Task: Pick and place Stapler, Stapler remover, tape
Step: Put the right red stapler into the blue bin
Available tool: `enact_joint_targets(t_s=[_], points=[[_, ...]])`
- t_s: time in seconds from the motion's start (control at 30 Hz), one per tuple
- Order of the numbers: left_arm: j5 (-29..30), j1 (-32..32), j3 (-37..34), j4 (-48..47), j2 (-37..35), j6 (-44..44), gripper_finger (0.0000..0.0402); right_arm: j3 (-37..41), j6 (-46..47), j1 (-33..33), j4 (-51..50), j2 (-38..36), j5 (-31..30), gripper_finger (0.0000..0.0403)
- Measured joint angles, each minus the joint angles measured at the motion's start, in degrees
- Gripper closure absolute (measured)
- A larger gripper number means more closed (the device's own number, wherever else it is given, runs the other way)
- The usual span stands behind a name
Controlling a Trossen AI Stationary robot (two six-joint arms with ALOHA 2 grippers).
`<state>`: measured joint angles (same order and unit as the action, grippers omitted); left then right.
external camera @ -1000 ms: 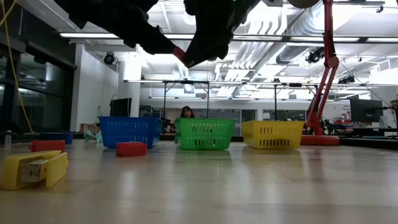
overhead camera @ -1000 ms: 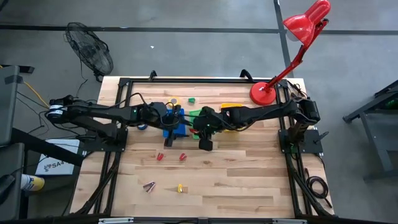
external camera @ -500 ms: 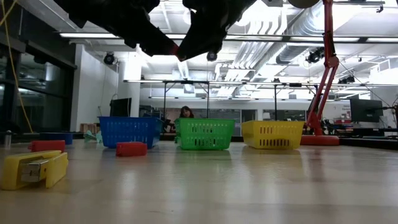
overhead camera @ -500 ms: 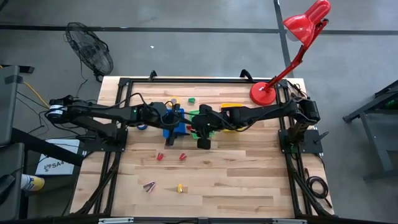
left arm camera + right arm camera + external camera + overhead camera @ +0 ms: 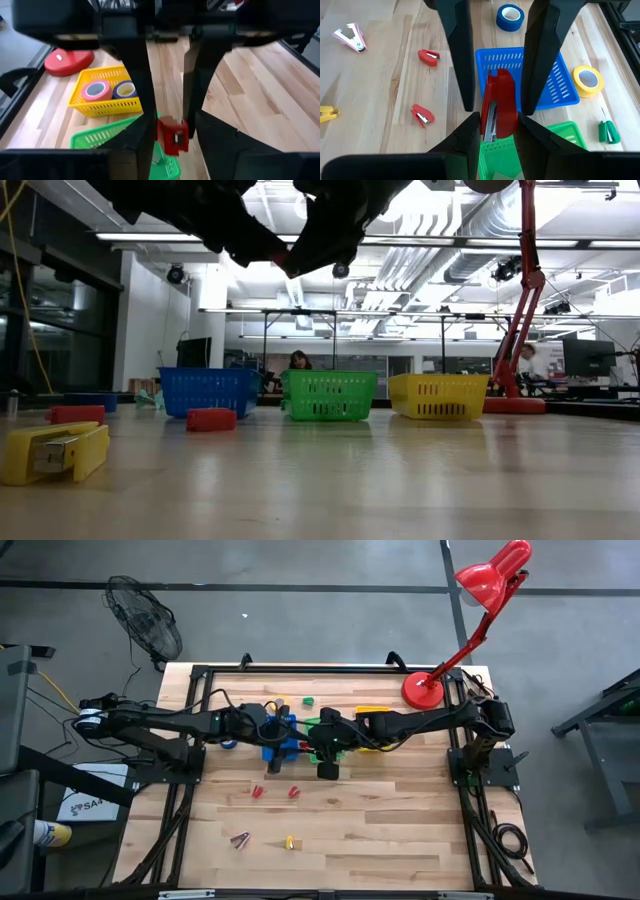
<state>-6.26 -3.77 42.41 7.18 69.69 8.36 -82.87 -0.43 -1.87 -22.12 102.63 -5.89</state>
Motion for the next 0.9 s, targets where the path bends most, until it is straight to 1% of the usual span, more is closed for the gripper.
enact_joint_targets(t_s=[0.17,0.3,0.9], points=[[-0.02,0.0,0.0,0.0,0.0,0.17,0.0292,0.0,0.12,0.0,-0.01,0.0,0.0,0.0307],[-0.02,0.0,0.0,-0.83,0.0,0.2,0.0305,0.0,0.13,0.0,-0.05,0.0,-0.3,0.0307],[-0.97,0.0,0.0,-1.29,0.0,2.06,0.0308,0.02,0.55,0.0,-0.05,0.0,-0.33,0.0307]])
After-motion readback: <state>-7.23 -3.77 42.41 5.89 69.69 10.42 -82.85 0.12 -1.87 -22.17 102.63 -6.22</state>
